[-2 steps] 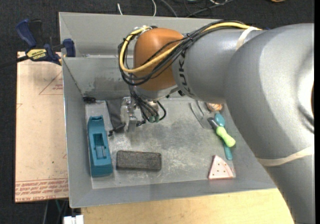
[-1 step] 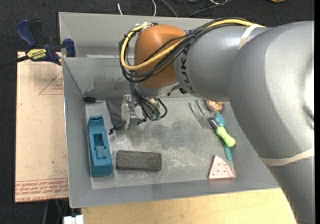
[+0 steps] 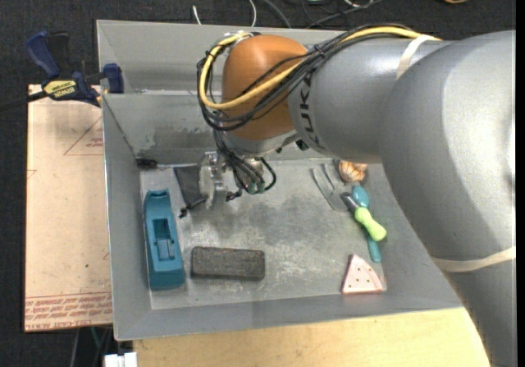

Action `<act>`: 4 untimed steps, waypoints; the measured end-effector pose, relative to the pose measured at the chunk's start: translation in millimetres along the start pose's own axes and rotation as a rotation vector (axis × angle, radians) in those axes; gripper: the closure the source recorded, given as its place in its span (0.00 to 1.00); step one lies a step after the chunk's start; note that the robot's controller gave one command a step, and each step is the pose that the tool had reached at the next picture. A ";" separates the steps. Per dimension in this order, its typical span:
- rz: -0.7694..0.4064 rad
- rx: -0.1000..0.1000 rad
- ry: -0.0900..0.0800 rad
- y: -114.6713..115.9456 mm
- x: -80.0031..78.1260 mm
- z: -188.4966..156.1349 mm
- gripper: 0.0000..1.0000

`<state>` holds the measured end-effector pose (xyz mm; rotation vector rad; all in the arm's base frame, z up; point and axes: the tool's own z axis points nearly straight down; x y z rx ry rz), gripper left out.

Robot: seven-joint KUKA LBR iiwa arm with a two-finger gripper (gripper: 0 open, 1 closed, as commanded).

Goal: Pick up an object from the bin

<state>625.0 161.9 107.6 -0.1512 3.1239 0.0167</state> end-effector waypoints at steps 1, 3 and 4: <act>0.001 0.000 0.002 0.2 0.6 -15.7 1.00; 0.002 -0.001 0.004 0.9 0.1 -66.0 1.00; 0.003 -0.003 -0.006 1.6 -2.5 -93.1 1.00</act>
Offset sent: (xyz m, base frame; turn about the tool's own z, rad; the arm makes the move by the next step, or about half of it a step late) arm -0.0009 -0.0001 0.0347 0.0006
